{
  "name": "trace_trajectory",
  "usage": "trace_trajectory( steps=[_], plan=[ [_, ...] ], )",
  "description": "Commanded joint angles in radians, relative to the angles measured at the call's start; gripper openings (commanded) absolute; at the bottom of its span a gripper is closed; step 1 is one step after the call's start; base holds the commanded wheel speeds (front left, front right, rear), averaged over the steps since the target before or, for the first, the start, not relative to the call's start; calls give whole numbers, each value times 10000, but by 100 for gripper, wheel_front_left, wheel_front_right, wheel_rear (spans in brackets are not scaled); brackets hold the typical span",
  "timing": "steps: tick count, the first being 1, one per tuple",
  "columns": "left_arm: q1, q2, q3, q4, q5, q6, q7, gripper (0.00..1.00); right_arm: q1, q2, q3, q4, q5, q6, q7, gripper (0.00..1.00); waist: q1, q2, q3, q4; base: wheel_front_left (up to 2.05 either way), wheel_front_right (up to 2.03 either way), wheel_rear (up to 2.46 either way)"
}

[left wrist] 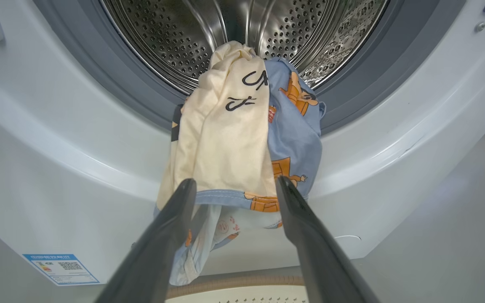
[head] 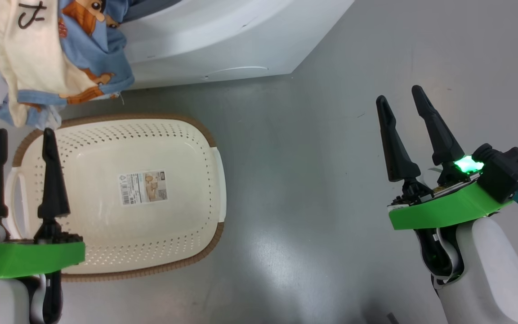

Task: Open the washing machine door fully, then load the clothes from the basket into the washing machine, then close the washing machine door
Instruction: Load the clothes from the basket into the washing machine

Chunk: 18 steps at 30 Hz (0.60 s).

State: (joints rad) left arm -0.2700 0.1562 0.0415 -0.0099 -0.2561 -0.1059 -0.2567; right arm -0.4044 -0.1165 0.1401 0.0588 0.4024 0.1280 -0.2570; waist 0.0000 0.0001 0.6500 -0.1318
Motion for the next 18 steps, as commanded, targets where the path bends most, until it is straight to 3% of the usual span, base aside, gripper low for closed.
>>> trace_trajectory(
  steps=[1,10,18],
  plan=[
    [245,161,388,-171,151,-86,-51,100,444,6,106,-287,-129,27,-48,100,0,-1,-8,6,0,0,0],
    [-104,299,253,480,211,-202,-51,100,421,12,85,-303,-157,27,-48,100,0,-1,21,-4,0,0,0],
    [-1615,992,-241,2783,-298,-241,-51,100,294,102,196,-207,-133,27,-48,100,0,-1,95,-108,0,0,0]
  ],
)
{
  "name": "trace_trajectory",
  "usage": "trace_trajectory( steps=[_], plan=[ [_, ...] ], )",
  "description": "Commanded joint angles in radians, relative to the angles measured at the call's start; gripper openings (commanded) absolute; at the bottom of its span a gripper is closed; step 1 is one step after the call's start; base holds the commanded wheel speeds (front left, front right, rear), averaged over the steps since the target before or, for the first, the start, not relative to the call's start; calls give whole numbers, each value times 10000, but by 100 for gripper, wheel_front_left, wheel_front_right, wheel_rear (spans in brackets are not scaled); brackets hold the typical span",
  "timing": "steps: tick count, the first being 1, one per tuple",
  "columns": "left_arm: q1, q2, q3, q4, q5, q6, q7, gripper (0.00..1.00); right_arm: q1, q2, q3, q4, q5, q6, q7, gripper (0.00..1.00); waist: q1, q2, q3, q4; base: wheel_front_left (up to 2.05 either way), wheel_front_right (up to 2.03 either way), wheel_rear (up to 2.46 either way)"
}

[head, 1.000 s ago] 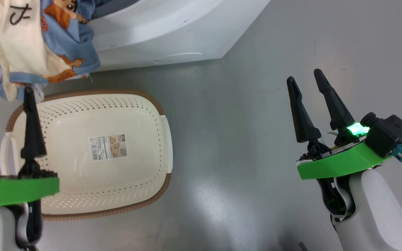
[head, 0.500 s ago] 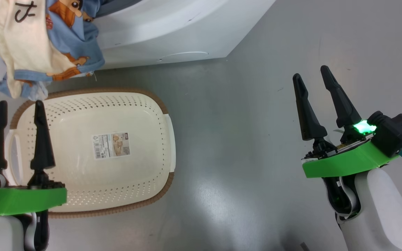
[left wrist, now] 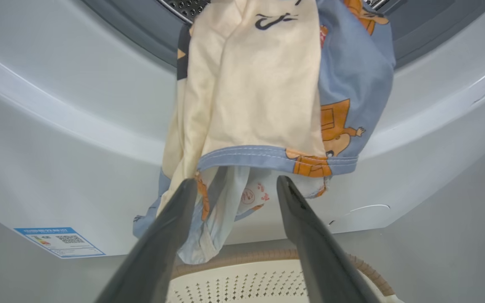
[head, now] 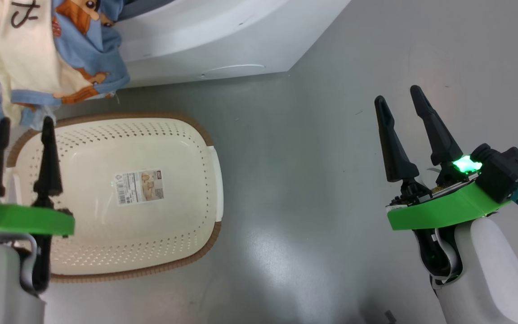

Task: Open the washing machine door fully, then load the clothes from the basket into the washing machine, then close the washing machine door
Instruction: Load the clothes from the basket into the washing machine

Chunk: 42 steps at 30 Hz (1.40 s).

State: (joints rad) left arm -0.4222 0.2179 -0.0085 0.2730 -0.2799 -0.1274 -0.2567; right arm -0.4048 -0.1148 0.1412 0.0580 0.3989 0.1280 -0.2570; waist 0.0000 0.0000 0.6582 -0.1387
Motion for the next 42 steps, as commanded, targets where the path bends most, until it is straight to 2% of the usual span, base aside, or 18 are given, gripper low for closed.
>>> trace_trajectory(
  steps=[1,10,16,24,31,32,33,34,35,36,42],
  plan=[
    [-334,479,194,263,-125,-27,-51,100,285,91,197,-202,-89,27,-48,100,0,0,21,-73,0,0,0],
    [-2211,1267,-1001,3460,-918,-31,-38,100,300,171,156,-215,-57,27,-48,100,0,0,126,-379,0,0,0],
    [-3418,1547,-2079,5137,-1362,-31,-42,100,247,245,147,-253,-60,27,-48,100,0,0,252,-478,0,0,0],
    [-4648,1609,-3107,6680,-2042,-32,-47,100,191,274,163,-253,-103,27,-48,100,0,0,419,-528,0,0,0],
    [-5429,1773,-3715,7289,-2696,-32,-49,100,101,263,198,-255,-130,27,-48,100,0,0,562,-547,0,0,0],
    [-5505,1785,-3774,7332,-2794,-32,-49,91,95,259,194,-251,-137,27,-48,100,0,0,574,-540,0,0,0],
    [-5505,1785,-3774,7332,-2794,-32,-49,91,95,259,194,-251,-137,27,-48,100,0,0,574,-540,0,0,0],
    [-5556,1790,-3843,7363,-2879,-32,-49,44,91,255,192,-244,-144,27,-48,100,0,0,575,-530,0,0,0],
    [-5577,1789,-3914,7394,-2964,-32,-49,20,93,253,191,-232,-149,27,-48,100,0,0,565,-521,0,0,0],
    [-5580,1785,-3986,7412,-3047,-32,-50,0,97,252,191,-220,-152,27,-48,100,0,0,550,-513,0,0,0],
    [-5363,1862,-4262,7191,-3433,-32,-50,0,105,263,218,-179,-151,27,-48,100,0,0,433,-466,0,0,0]
  ],
)
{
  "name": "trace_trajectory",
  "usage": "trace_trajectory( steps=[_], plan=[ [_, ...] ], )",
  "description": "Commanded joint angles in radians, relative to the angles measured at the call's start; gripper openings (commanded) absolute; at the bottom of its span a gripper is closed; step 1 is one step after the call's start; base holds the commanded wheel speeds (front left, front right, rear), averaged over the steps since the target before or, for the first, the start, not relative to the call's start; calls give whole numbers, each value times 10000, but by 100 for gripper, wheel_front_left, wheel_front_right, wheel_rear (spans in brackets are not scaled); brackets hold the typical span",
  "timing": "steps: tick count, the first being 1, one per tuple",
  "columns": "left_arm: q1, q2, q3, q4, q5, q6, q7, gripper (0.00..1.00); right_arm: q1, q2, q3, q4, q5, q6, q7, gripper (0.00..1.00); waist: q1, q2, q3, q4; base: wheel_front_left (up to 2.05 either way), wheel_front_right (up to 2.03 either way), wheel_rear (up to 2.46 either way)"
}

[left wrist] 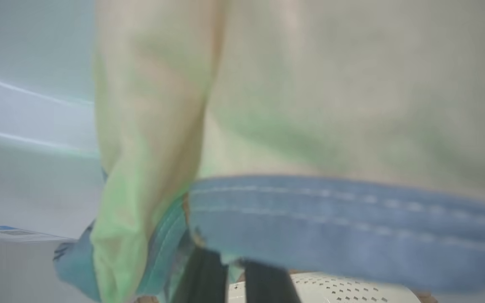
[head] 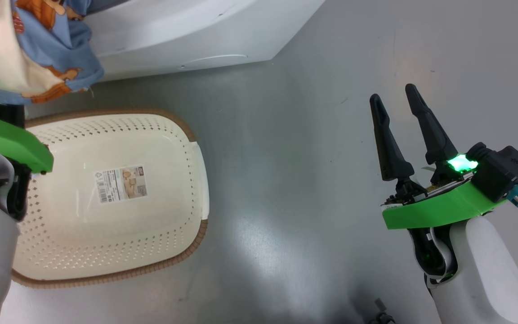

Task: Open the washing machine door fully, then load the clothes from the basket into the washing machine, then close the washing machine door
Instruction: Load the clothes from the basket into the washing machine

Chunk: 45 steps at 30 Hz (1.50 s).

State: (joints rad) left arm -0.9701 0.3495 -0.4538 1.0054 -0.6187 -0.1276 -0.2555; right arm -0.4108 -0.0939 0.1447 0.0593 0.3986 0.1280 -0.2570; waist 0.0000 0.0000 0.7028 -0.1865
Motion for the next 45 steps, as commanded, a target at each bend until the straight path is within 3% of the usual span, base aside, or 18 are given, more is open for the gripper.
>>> trace_trajectory(
  steps=[1,12,19,27,36,45],
  plan=[
    [168,571,172,-244,-70,-30,-62,0,171,54,185,-192,-144,27,-48,100,0,0,-30,24,0,0,0],
    [1323,778,797,-2427,262,-30,-62,0,271,51,216,-104,-101,27,-48,100,0,0,-304,163,0,0,0],
    [2258,587,1775,-4826,957,-30,-62,0,375,63,218,-51,-56,27,-48,100,0,0,-493,223,0,0,0],
    [1863,409,2149,-6254,1188,-29,-62,0,425,89,206,-76,-19,27,-48,100,0,0,-543,117,0,0,0],
    [7,412,2115,-5652,1234,88,601,0,414,136,215,-144,6,27,-48,100,0,0,-366,-127,0,0,0],
    [-2793,410,1924,-2998,1531,85,835,0,296,254,362,-169,21,27,-48,100,0,0,81,-790,0,0,0]
  ],
)
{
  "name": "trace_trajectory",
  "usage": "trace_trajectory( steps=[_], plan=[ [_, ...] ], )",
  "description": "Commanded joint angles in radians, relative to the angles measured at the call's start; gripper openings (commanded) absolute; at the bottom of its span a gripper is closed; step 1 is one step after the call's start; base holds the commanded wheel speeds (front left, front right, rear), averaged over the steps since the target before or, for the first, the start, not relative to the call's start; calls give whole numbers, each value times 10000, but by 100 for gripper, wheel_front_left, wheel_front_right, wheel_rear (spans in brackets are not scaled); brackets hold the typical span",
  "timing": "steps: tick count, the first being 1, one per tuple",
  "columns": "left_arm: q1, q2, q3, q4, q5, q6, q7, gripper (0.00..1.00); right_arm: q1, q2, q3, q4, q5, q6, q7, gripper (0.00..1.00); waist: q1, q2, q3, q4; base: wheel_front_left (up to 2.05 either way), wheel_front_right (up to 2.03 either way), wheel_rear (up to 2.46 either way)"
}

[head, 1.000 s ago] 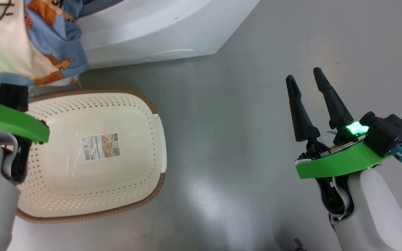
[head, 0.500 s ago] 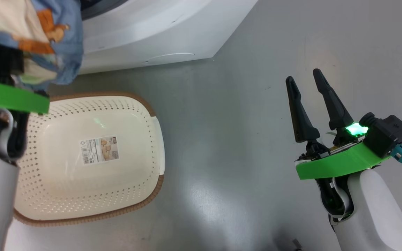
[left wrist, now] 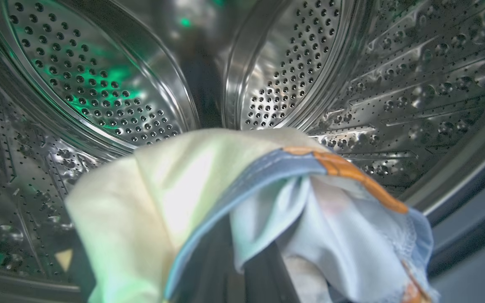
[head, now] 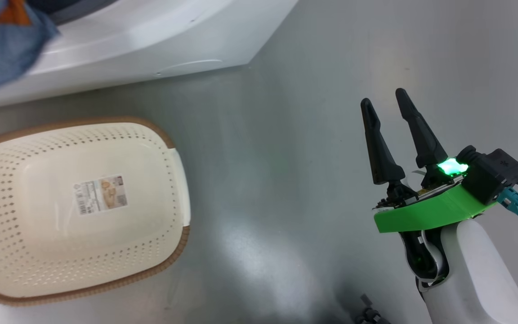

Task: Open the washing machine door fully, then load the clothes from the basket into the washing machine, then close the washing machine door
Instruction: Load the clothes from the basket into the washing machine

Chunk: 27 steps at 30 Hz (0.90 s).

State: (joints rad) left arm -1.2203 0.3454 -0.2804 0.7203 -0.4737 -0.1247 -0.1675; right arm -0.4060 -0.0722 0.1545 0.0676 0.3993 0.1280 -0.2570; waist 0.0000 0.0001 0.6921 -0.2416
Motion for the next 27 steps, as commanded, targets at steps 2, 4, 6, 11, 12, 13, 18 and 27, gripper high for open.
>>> trace_trajectory(
  steps=[2,4,6,11,12,13,18,27],
  plan=[
    [-889,464,164,432,124,43,-149,0,273,61,263,-270,8,27,-48,100,0,-1,293,-417,0,0,0],
    [-1443,509,70,908,303,38,-363,0,327,82,240,-279,3,27,-48,100,0,-1,386,-569,0,0,0],
    [-2006,564,55,1101,565,155,-712,0,374,100,217,-307,0,27,-48,100,0,-1,478,-684,0,0,0],
    [-2664,520,414,751,1003,340,-934,0,405,145,189,-408,-7,27,-48,100,0,-1,649,-793,0,0,0],
    [-2602,493,482,719,1076,361,-936,0,390,155,201,-395,0,27,-48,100,0,-1,658,-787,0,0,0],
    [-2496,469,514,764,1159,402,-937,45,379,164,226,-378,7,27,-48,100,0,-1,655,-772,0,0,0],
    [-2158,194,345,2311,1110,336,-775,100,316,191,324,-276,21,27,-48,100,0,-1,572,-600,0,0,0],
    [-1777,-206,160,2832,966,129,-916,100,295,200,257,-206,-56,27,-48,100,0,-1,147,-209,0,0,0]
  ],
)
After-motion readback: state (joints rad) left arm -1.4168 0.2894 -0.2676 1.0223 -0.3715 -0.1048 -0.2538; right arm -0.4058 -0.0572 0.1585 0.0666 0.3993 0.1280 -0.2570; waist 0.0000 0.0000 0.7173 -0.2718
